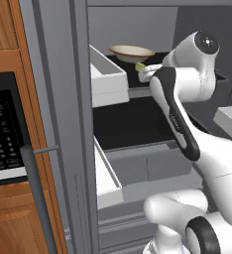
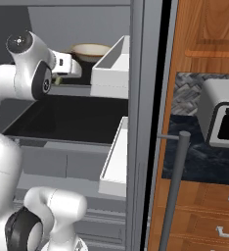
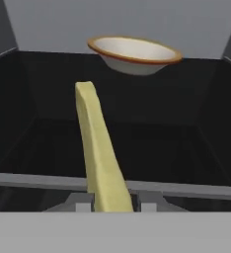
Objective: Retrieve the butter from the fridge and place it on a plate on the dining table. Then retrieve the butter knife by the fridge and place it near the plate.
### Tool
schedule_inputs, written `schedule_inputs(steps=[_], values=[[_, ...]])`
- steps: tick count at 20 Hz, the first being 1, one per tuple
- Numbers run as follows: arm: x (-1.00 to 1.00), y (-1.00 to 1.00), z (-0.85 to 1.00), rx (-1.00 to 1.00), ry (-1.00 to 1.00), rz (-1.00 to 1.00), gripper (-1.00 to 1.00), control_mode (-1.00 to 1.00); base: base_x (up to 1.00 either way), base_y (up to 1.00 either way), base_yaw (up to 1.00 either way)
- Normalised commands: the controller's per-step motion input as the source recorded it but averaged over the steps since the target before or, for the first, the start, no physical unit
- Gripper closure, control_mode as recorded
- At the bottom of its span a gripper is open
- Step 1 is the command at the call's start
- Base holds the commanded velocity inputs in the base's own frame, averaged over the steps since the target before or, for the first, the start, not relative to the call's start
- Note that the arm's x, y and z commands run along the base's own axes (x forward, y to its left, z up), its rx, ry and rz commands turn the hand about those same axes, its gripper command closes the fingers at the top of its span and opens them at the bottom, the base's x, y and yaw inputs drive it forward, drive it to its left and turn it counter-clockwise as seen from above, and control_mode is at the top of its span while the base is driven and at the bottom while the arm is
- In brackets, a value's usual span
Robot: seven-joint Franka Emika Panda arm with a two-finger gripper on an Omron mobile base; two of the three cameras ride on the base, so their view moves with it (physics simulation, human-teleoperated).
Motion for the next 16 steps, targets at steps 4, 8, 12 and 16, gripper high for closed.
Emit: schedule_inputs(steps=[4,8,12,16], values=[[-0.70,0.00,0.05,0.00,-0.04,-0.03,1.00,-1.00,0.00,0.00,0.00],[-0.62,0.00,0.11,0.00,0.00,-0.05,1.00,-1.00,0.00,0.00,0.00],[-0.56,-0.03,0.18,-0.01,0.00,-0.08,1.00,-1.00,0.00,0.00,0.00],[-0.60,-0.12,0.32,-0.01,0.00,-0.08,1.00,-1.00,0.00,0.00,0.00]])
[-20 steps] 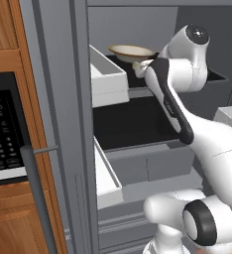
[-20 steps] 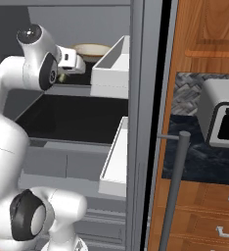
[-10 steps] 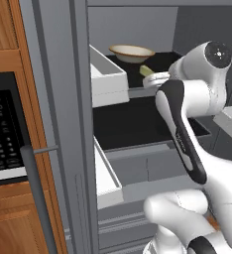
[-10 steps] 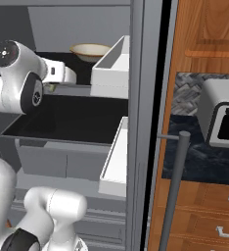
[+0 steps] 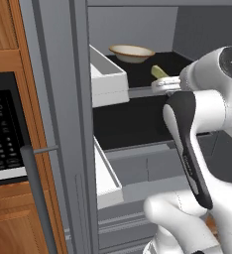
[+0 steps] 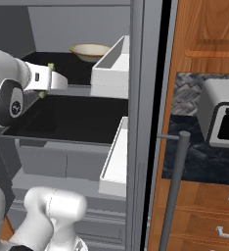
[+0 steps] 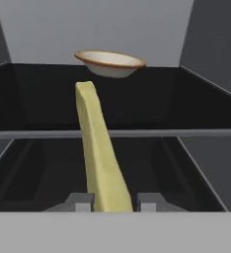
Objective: Retrieve the butter from the fridge and place it on a plate on the dining table. Then retrieve the butter knife by the fridge and place it near the plate.
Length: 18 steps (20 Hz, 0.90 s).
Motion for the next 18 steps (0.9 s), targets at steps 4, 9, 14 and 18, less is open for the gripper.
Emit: schedule_inputs(steps=[4,9,14,18], values=[[-0.86,-0.03,0.30,0.00,-0.05,-0.02,1.00,-1.00,0.00,0.00,0.00],[-0.72,0.00,0.01,0.00,-0.01,0.00,1.00,-1.00,0.00,0.00,0.00],[-0.45,0.00,-0.03,0.00,0.00,0.00,1.00,-1.00,0.00,0.00,0.00],[-0.06,0.00,0.00,0.00,0.00,0.00,1.00,-1.00,0.00,0.00,0.00]])
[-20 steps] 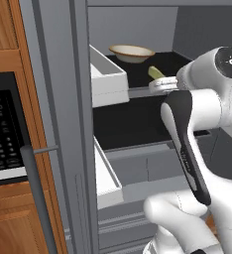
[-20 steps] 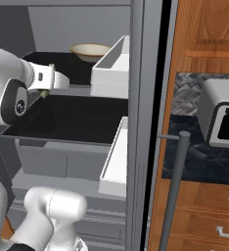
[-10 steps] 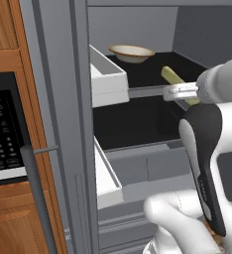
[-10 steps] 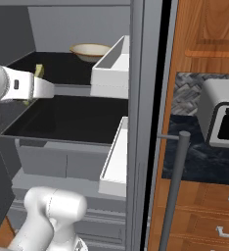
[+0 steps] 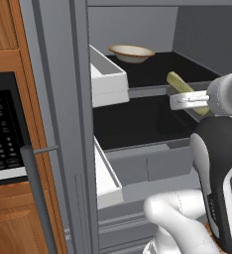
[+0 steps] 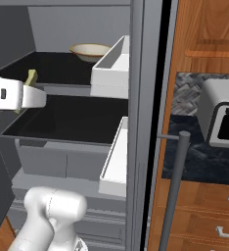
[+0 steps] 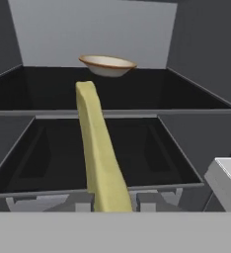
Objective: Retrieve the butter from the fridge and place it on a plate on the dining table. Then retrieve the butter knife by the fridge and place it near the plate.
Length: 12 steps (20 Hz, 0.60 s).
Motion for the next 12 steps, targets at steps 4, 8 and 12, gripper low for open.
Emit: schedule_inputs(steps=[4,8,12], values=[[0.00,0.00,0.00,0.00,0.00,0.00,1.00,-1.00,0.00,0.00,0.00],[-0.05,0.00,0.00,0.00,0.00,0.00,1.00,-1.00,0.00,0.00,0.00],[0.00,0.00,0.00,0.00,0.00,0.00,1.00,1.00,-0.44,0.00,0.00]])
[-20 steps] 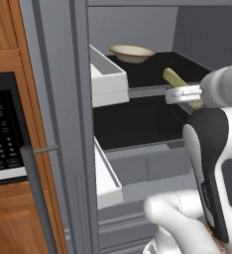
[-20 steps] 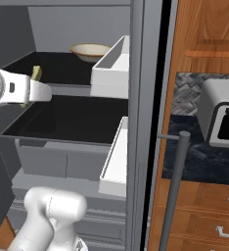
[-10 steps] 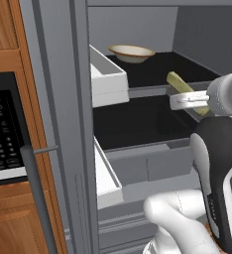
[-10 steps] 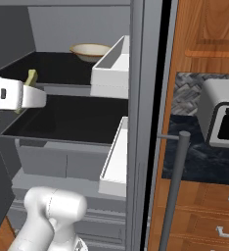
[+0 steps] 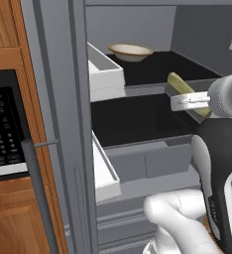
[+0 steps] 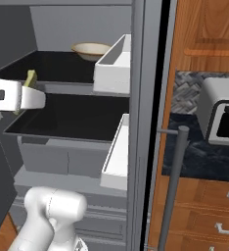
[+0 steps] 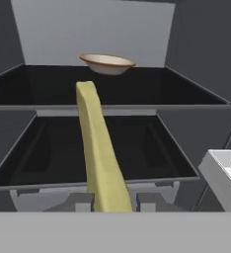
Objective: Retrieve the butter from the fridge and place it on a plate on the dining table. Then retrieve the butter knife by the fridge and place it near the plate.
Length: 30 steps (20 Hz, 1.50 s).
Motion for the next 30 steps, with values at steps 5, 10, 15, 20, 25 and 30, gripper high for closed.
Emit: schedule_inputs(steps=[5,10,15,20,25,30], values=[[0.00,0.00,0.00,0.00,0.00,0.00,1.00,1.00,-0.75,0.01,0.00],[0.00,0.00,0.00,0.00,0.00,0.00,1.00,1.00,-0.77,0.11,-0.04],[0.00,0.00,0.00,0.00,0.00,0.00,1.00,1.00,-0.60,0.18,-0.15],[0.00,0.00,0.00,0.00,0.00,0.00,1.00,1.00,-0.52,0.24,-0.24],[0.00,0.00,0.00,0.00,0.00,0.00,1.00,1.00,-0.44,0.17,-0.42],[0.00,0.00,0.00,0.00,0.00,0.00,1.00,1.00,-0.22,0.04,-0.51]])
